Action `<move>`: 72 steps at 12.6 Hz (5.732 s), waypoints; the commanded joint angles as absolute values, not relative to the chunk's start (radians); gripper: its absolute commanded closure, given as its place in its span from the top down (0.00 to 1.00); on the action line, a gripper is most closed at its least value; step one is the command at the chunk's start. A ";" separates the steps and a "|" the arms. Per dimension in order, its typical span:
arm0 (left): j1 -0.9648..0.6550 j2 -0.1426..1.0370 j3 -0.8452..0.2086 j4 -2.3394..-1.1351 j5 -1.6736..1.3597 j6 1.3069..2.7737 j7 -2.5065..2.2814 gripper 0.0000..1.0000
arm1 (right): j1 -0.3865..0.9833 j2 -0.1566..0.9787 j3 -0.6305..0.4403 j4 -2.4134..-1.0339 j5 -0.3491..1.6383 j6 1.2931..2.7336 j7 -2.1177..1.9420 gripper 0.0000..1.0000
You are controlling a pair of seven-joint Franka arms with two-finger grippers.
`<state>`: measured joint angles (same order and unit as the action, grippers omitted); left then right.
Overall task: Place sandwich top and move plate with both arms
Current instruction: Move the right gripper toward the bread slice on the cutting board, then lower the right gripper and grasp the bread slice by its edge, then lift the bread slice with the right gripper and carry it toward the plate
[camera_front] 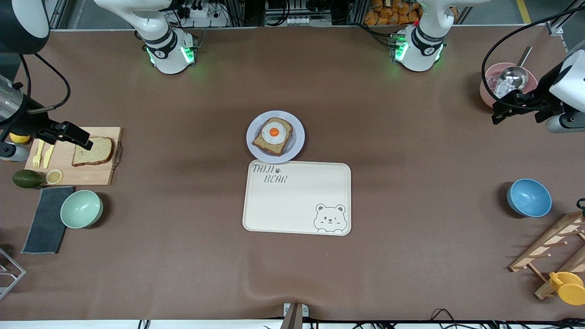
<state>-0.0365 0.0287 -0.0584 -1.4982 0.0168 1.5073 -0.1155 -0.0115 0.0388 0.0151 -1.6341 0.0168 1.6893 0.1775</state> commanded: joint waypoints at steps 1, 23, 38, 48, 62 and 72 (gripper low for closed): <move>-0.029 0.031 -0.061 -1.488 0.008 1.500 -0.097 1.00 | -0.011 0.043 0.012 -1.618 0.021 1.675 0.181 1.00; -0.035 0.064 -0.064 -1.491 -0.002 1.503 -0.101 1.00 | -0.317 0.090 0.012 -1.956 0.136 1.908 -0.118 0.96; -0.041 0.063 -0.064 -1.489 -0.002 1.506 -0.100 1.00 | -0.607 0.366 0.012 -1.965 0.221 2.101 -0.665 0.77; -0.040 0.063 -0.064 -1.489 -0.003 1.506 -0.100 1.00 | -0.676 0.455 0.012 -1.982 0.221 2.203 -0.899 0.64; -0.035 0.066 -0.063 -1.491 -0.002 1.516 -0.100 1.00 | -0.715 0.523 0.015 -1.983 0.290 2.209 -1.002 0.17; -0.037 0.087 -0.063 -1.491 -0.003 1.532 -0.100 1.00 | -0.658 0.471 0.018 -1.827 0.299 1.936 -0.903 0.00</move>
<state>-0.0422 0.0763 -0.0619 -1.4968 0.0124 1.5224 -0.1155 -0.6784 0.4989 0.0164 -1.8744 0.2854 2.0202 -0.9621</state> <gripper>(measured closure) 0.000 0.930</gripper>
